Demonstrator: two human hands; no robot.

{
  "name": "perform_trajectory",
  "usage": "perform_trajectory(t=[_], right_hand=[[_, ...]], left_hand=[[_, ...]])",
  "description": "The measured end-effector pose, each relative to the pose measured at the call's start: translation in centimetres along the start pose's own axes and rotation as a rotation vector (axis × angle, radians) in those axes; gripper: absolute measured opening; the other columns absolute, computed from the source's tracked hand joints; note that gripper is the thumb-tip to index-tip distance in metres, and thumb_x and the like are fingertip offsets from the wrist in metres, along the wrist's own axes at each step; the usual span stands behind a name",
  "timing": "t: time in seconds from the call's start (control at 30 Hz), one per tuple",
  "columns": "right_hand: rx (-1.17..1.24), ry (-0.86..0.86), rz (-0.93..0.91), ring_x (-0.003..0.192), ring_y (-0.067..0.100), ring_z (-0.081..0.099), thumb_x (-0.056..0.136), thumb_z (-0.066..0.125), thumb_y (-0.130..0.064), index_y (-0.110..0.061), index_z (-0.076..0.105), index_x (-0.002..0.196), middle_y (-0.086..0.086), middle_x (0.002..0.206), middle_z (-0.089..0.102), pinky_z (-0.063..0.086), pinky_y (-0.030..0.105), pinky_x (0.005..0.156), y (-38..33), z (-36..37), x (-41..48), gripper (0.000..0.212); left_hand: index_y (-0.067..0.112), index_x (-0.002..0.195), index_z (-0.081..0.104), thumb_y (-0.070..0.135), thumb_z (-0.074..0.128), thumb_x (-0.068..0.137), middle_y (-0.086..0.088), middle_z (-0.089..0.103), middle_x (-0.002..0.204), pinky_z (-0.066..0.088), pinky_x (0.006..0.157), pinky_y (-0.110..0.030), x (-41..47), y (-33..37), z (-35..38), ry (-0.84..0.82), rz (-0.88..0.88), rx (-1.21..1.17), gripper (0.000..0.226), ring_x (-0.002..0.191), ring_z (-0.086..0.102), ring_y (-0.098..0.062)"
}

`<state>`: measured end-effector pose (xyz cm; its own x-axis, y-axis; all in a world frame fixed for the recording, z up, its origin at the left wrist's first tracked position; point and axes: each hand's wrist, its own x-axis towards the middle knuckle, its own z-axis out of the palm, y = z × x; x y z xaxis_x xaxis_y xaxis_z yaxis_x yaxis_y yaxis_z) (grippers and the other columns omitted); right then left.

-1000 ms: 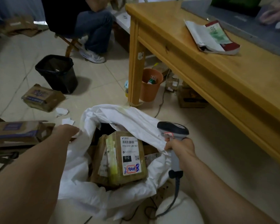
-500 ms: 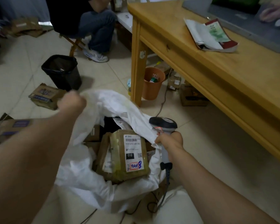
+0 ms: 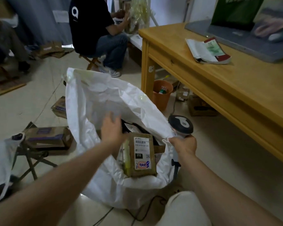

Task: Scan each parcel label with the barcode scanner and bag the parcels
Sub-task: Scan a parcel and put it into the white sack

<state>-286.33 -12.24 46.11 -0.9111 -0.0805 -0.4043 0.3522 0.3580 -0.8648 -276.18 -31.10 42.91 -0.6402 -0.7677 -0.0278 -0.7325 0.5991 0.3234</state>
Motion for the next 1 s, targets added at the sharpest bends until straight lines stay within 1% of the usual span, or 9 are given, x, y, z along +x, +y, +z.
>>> perform_trajectory(t=[0.13,0.3,0.37,0.47,0.5,0.63,0.8,0.93,1.0], right_hand=[[0.006,-0.015,-0.056,0.116,0.032,0.056,0.073,0.073,0.006,0.000,0.057,0.122,0.014,0.119,0.061,0.043,0.033,0.094,0.0,-1.1,-0.7,0.052],[0.068,-0.062,-0.111,0.100,0.021,0.053,0.074,0.069,0.012,-0.002,0.058,0.118,0.003,0.100,0.054,0.040,0.027,0.083,-1.7,-3.0,-0.2,0.048],[0.102,-0.065,-0.112,0.100,0.020,0.053,0.075,0.068,0.012,-0.003,0.057,0.119,0.002,0.100,0.053,0.038,0.026,0.083,-2.1,-3.5,0.2,0.048],[0.169,-0.048,-0.106,0.105,0.020,0.052,0.076,0.068,0.010,-0.004,0.055,0.123,0.001,0.102,0.052,0.036,0.025,0.084,-2.7,-3.4,1.1,0.050],[0.195,-0.043,-0.102,0.104,0.020,0.051,0.076,0.069,0.010,-0.004,0.054,0.123,0.000,0.102,0.051,0.035,0.025,0.085,-3.0,-3.3,1.3,0.051],[0.207,-0.064,-0.098,0.099,0.017,0.049,0.076,0.069,0.009,-0.004,0.053,0.123,0.001,0.103,0.051,0.036,0.026,0.084,-3.7,-2.3,2.1,0.051],[0.211,-0.068,-0.078,0.097,0.015,0.049,0.076,0.071,0.007,-0.009,0.054,0.119,-0.001,0.102,0.053,0.042,0.032,0.095,-3.8,-2.2,3.1,0.048],[0.261,-0.087,-0.078,0.094,0.015,0.050,0.076,0.070,0.010,-0.015,0.049,0.100,-0.007,0.085,0.050,0.039,0.027,0.086,-4.1,-2.2,3.8,0.040],[0.276,-0.097,-0.077,0.093,0.015,0.051,0.075,0.070,0.010,-0.018,0.047,0.090,-0.011,0.081,0.050,0.040,0.027,0.086,-3.9,-2.0,3.8,0.040]], left_hand=[[0.006,0.150,-0.001,0.048,0.082,0.068,-0.020,0.009,0.155,0.025,0.114,-0.047,-5.6,3.4,6.9,-0.361,-0.379,-0.210,0.124,0.144,0.013,-0.036],[0.000,0.146,-0.017,0.036,0.089,0.058,-0.020,0.035,0.145,0.038,0.107,-0.050,-6.4,2.5,11.7,-0.406,-0.730,-0.477,0.142,0.132,0.039,-0.036],[0.001,0.148,-0.007,0.043,0.089,0.044,-0.017,0.045,0.137,0.044,0.102,-0.049,-5.9,1.6,12.8,-0.425,-0.749,-0.519,0.148,0.125,0.046,-0.036],[0.010,0.123,0.053,0.056,0.079,0.028,-0.010,0.063,0.113,0.052,0.092,-0.043,-4.6,0.1,14.1,-0.454,-0.698,-0.540,0.109,0.103,0.060,-0.028],[0.013,0.114,0.060,0.055,0.080,0.030,-0.008,0.066,0.107,0.054,0.088,-0.041,-4.4,0.0,13.8,-0.468,-0.700,-0.572,0.095,0.096,0.062,-0.026],[0.007,0.134,0.039,0.030,0.089,0.060,-0.015,0.061,0.115,0.054,0.077,-0.036,-3.8,1.1,11.6,-0.504,-0.829,-0.799,0.092,0.101,0.062,-0.029],[0.009,0.133,0.037,0.047,0.089,0.049,-0.014,0.059,0.116,0.057,0.074,-0.038,-1.6,1.8,10.1,-0.489,-0.743,-0.845,0.105,0.095,0.063,-0.028],[0.003,0.114,0.051,0.041,0.077,0.075,-0.015,0.064,0.101,0.057,0.069,-0.036,2.4,2.9,7.5,-0.456,-0.639,-0.842,0.061,0.085,0.066,-0.030],[0.002,0.096,0.052,0.027,0.073,0.082,-0.014,0.059,0.090,0.053,0.069,-0.034,4.3,4.0,6.5,-0.327,-0.607,-0.871,0.036,0.078,0.061,-0.028]])
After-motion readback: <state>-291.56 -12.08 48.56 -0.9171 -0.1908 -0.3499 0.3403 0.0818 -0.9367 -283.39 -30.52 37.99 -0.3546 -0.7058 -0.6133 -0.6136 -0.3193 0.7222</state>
